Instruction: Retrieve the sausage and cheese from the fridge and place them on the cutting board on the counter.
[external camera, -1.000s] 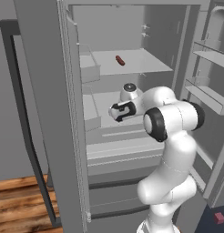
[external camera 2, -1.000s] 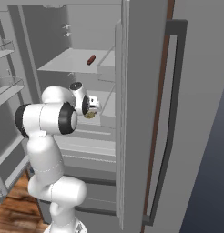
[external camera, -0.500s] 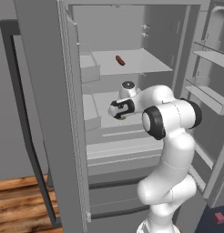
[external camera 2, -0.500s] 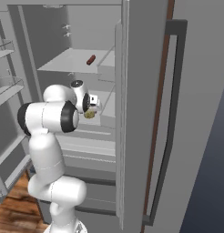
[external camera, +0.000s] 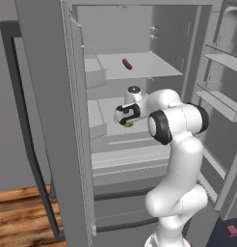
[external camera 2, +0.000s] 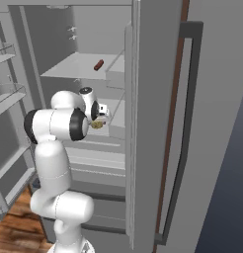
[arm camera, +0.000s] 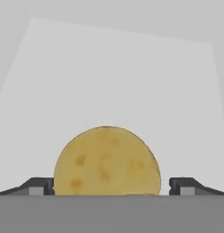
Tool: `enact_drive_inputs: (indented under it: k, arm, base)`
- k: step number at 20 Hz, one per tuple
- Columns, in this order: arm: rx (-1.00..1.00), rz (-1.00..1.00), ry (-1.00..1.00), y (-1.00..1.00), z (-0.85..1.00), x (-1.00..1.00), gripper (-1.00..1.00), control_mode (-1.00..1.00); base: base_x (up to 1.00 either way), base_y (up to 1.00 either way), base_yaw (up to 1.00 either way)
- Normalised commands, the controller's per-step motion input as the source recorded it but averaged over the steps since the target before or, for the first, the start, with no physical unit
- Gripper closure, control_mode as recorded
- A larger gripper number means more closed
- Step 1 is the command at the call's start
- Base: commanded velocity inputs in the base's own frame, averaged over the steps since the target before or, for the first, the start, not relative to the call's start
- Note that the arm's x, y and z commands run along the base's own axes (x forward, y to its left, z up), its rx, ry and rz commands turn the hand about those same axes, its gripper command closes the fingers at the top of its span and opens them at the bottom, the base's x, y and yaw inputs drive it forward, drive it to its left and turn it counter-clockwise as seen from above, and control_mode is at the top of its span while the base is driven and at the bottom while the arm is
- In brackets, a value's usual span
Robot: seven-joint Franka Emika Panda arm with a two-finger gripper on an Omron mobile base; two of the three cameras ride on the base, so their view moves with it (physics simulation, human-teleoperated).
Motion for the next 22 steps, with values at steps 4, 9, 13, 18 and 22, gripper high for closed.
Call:
enact_drive_inputs:
  k: [4,9,13,18,22]
  arm:
    - [0.0,0.01,0.04,0.0,-0.13,0.13,-1.0,-1.0]
    - [0.0,0.02,0.01,0.02,-0.13,0.07,-1.0,-1.0]
    - [0.0,0.0,0.04,0.0,-0.22,0.0,-1.0,-1.0]
    - [0.0,0.0,0.01,0.0,-0.17,0.0,-1.0,-1.0]
    - [0.0,0.0,0.0,0.0,-0.08,0.0,1.0,-1.0]
  base:
    - [0.0,0.0,0.0]
    - [0.0,0.0,0.0]
    - [0.0,0.0,0.0]
    - [0.0,0.0,0.0]
    - [0.0,0.0,0.0]
